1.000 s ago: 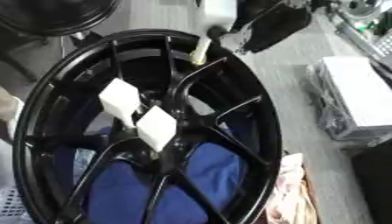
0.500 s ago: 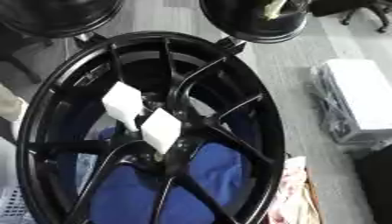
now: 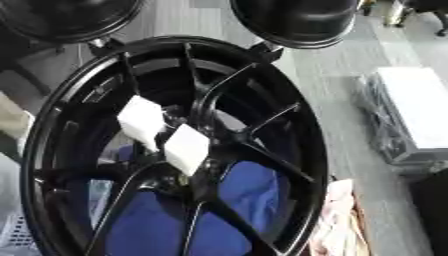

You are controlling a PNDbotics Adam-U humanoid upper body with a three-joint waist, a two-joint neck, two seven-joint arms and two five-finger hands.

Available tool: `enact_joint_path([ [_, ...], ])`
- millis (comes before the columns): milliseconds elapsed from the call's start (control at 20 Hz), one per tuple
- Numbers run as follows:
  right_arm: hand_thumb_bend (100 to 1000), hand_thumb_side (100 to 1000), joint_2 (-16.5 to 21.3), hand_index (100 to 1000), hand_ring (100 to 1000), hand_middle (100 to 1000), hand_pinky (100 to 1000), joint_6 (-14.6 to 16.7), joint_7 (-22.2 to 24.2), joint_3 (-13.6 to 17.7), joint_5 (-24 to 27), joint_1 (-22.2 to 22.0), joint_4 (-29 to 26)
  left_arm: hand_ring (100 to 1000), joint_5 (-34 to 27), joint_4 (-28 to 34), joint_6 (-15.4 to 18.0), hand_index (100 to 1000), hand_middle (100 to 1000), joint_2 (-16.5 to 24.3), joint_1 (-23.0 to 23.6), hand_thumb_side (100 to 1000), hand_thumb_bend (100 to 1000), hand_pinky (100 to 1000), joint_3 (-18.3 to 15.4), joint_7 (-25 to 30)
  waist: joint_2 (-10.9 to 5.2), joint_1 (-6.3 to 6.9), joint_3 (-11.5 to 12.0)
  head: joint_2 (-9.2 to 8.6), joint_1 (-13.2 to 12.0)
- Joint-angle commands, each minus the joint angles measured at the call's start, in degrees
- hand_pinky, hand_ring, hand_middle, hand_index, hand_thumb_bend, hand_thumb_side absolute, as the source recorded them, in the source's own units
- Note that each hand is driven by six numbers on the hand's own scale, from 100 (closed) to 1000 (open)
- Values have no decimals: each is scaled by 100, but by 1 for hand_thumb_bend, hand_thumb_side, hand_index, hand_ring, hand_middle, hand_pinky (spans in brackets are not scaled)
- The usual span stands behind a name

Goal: Pull the pin out of the wheel hub.

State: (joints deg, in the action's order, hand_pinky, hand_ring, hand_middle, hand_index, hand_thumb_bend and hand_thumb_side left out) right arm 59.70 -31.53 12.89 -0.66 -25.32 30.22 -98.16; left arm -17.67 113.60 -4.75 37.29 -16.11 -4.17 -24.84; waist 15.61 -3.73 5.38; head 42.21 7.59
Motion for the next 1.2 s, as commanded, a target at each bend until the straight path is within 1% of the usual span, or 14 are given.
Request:
enact_joint_path([
  [50, 188, 110, 131, 837, 885, 791, 834, 12, 32, 153, -137, 73, -33, 768, 22, 99, 6, 736, 785, 132, -22, 858, 230, 779, -99, -19, -84, 14, -14, -49, -6],
  [750, 183, 100, 82, 833, 885, 791, 834, -17, 6, 173, -122, 85, 22, 770, 17, 99, 6, 737, 786, 129, -30, 857, 230, 780, -90, 1, -89, 29, -30, -62, -9],
  [850, 200, 100, 78, 833, 889, 795, 836, -24, 15, 171, -111, 89, 28, 770, 17, 99, 6, 737, 786, 130, -32, 857, 229, 780, -88, 5, -91, 31, -28, -63, -6],
  [900, 240, 100, 78, 832, 890, 796, 837, -30, 24, 172, -108, 93, 31, 770, 17, 99, 6, 737, 786, 131, -33, 857, 230, 780, -88, 7, -91, 31, -27, -65, -7],
  [950, 212, 100, 75, 832, 887, 793, 835, -35, 25, 175, -108, 96, 24, 770, 16, 99, 8, 737, 786, 132, -35, 857, 230, 780, -89, 8, -93, 32, -26, -67, -8],
  [1200, 174, 100, 66, 827, 879, 784, 833, -23, -1, 184, -53, 104, -6, 770, 17, 99, 11, 736, 786, 137, -42, 857, 229, 780, -87, 14, -98, 32, -16, -73, -8],
])
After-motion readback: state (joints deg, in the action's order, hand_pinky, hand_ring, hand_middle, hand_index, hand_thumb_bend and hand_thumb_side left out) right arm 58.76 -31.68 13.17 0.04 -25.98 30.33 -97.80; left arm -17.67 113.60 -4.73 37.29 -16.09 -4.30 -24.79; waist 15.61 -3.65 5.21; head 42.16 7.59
